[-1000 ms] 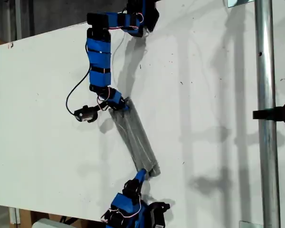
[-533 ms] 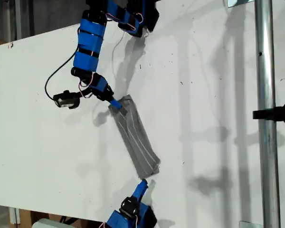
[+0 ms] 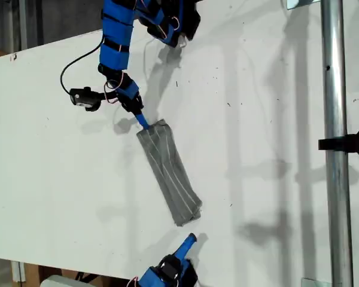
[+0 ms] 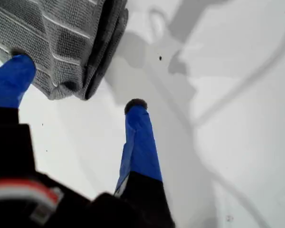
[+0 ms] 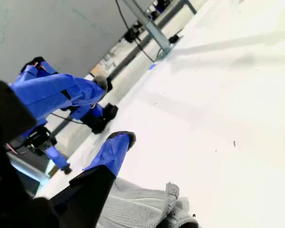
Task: Grasp corners of a towel and fold twice.
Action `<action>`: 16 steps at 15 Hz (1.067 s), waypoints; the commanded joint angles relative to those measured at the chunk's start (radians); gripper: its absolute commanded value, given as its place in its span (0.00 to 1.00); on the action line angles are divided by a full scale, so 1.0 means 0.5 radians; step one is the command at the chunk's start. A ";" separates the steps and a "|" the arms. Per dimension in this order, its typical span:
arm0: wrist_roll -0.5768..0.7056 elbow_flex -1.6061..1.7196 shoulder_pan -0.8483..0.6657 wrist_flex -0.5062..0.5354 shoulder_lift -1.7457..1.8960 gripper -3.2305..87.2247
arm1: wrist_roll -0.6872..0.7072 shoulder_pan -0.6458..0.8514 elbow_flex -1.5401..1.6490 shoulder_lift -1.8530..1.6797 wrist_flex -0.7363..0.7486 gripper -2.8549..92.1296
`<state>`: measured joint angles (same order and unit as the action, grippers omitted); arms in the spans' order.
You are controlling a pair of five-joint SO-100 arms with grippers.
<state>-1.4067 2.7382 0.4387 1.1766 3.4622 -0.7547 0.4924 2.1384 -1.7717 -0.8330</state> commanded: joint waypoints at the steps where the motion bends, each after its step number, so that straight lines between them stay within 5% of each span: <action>1: 0.021 -0.046 0.025 -0.080 0.015 0.23 | -0.080 -0.107 -0.095 0.282 0.331 0.44; 6: 0.006 -0.043 0.025 -0.049 0.015 0.23 | -0.193 -0.350 -0.620 0.828 0.479 0.41; 7: 0.006 -0.040 0.021 -0.043 0.015 0.23 | -0.193 -0.402 -0.721 0.871 0.472 0.36; 9: 0.006 -0.040 0.018 -0.040 0.015 0.23 | -0.218 -0.457 -0.804 0.887 0.454 0.06; 10: 0.006 -0.040 0.021 -0.037 0.015 0.23 | -0.193 -0.463 -0.807 0.841 0.356 0.03; 12: 0.009 -0.037 0.025 -0.028 0.015 0.23 | -0.110 -0.457 -0.807 0.592 -0.175 0.03; 16: 0.046 -0.040 0.003 -0.009 0.015 0.24 | -0.347 -0.150 -1.000 -0.258 -1.942 0.03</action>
<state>-1.3913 2.7382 0.4449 1.1689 3.4637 -0.8790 0.3513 1.7165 -1.7472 -1.5018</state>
